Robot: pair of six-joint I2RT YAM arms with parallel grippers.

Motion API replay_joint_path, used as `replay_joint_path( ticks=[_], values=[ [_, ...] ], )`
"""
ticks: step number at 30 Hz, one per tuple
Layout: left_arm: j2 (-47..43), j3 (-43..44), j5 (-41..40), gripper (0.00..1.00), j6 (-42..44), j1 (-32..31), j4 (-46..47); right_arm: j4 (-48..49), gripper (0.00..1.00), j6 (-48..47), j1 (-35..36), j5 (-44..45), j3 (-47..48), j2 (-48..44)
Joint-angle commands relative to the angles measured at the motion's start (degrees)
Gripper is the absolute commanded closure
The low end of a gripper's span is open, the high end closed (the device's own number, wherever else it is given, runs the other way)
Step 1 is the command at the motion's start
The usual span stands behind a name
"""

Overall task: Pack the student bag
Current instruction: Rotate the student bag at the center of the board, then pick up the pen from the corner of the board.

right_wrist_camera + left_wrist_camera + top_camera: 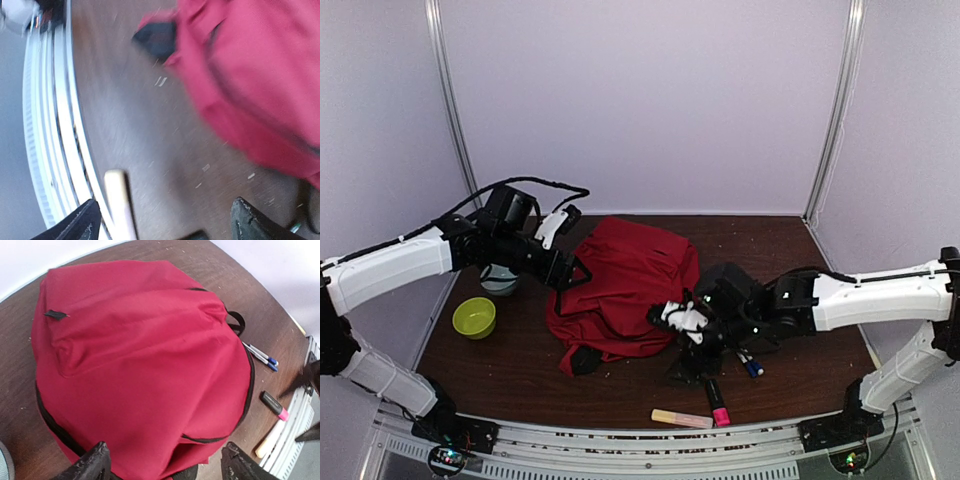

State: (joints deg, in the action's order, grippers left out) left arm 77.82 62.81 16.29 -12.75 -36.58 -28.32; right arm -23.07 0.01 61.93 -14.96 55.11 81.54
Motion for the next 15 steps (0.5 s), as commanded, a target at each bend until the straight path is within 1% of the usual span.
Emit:
replay_joint_path(
  ticks=[1,6,8,10,12,14,15],
  values=[
    [2.5,2.6,0.5,0.21,1.0,1.3,1.2,-11.5,0.1,-3.1,7.3,8.1,0.7,4.4],
    [2.3,1.6,1.5,0.2,0.8,1.4,2.6,-17.0,0.12,-2.7,14.9,15.4,4.1,12.9],
    [1.4,0.7,0.4,0.2,0.9,1.5,2.9,-17.5,0.14,-2.6,16.1,17.1,4.9,16.0],
    [0.5,0.2,-0.7,0.19,1.0,1.5,2.8,-18.1,0.18,-2.0,16.8,18.0,6.1,18.9],
    [-0.1,0.0,-1.0,0.19,1.3,1.5,2.5,-18.6,0.25,-1.6,16.9,18.5,7.1,21.1],
    [-0.6,-0.3,-1.5,0.19,1.5,1.5,2.2,-18.4,0.39,-1.5,16.8,18.3,7.7,22.0],
    [-0.8,-0.5,-1.5,0.19,1.7,1.5,2.1,-18.3,0.47,-1.5,16.9,18.4,7.9,22.1]
  ],
)
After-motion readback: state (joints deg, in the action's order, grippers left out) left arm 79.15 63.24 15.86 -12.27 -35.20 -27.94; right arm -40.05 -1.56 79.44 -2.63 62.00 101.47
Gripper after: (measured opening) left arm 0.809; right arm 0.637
